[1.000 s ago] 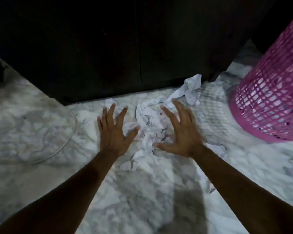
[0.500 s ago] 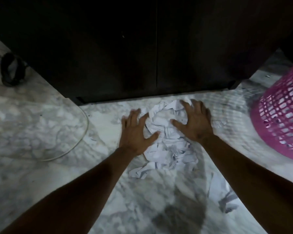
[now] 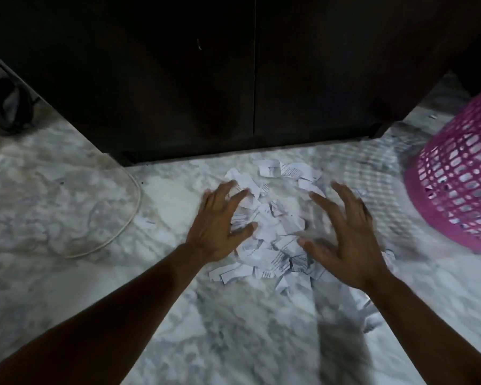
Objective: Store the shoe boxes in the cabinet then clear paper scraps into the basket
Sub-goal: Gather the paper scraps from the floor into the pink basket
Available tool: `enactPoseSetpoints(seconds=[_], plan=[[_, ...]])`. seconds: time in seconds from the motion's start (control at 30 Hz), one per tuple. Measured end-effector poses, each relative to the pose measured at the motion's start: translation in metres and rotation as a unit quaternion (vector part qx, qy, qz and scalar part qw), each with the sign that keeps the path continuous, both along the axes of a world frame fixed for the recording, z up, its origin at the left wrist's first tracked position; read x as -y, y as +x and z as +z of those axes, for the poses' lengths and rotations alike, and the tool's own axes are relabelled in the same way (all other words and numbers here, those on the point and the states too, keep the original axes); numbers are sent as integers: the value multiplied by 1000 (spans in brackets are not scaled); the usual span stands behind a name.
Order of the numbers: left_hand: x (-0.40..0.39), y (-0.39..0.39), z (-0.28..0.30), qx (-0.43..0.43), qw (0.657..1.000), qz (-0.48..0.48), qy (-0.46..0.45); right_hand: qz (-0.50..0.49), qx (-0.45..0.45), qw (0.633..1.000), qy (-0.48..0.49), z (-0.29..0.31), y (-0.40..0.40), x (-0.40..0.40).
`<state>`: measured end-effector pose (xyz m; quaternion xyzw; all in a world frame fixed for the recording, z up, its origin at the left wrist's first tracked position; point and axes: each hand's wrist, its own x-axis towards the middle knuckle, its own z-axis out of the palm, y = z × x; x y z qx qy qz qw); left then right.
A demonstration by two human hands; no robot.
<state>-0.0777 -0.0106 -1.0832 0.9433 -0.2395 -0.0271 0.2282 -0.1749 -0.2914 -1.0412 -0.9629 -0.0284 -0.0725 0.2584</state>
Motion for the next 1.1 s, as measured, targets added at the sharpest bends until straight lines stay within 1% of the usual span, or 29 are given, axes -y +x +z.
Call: enactPoseSetpoints(seconds=[0.03, 0.13, 0.2, 0.3, 0.4, 0.5, 0.6, 0.7, 0.77, 0.83, 0.9, 1.0, 1.1], plan=[[5, -9, 3, 6, 1000, -8, -3, -10, 9, 1000, -5, -1, -16, 6], [11, -42, 13, 25, 999, 8, -32, -49, 21, 998, -41, -11, -68, 24], [10, -67, 16, 21, 999, 15, -34, -90, -6, 994, -61, -20, -97, 31], [3, -98, 11, 6, 1000, -1, 6, -128, -49, 988, -66, -32, -112, 27], [4, -100, 5, 6, 999, -8, 42, -103, -54, 991, -73, -35, -86, 15], [14, -76, 6, 10, 998, -2, 56, -85, -73, 992, -52, -32, -41, 0], [18, -46, 10, -9, 997, 10, 79, -74, -87, 993, -34, -25, -7, -2], [15, -27, 15, -18, 996, 6, 84, -68, -68, 995, -1, -11, -8, 14], [11, -23, 18, -10, 997, -6, 76, -63, -52, 997, -14, -7, -28, 26], [8, -21, 17, -14, 997, -14, 75, -64, -66, 995, -43, -10, -49, 39], [6, -19, 14, -24, 996, -25, 85, -75, -106, 989, -65, -17, -59, 50], [8, -10, 14, -31, 992, -63, 100, -61, -134, 986, -74, -23, -41, 58], [15, 5, 19, -49, 988, -106, 97, -1, -147, 985, -85, -21, 1, 56]])
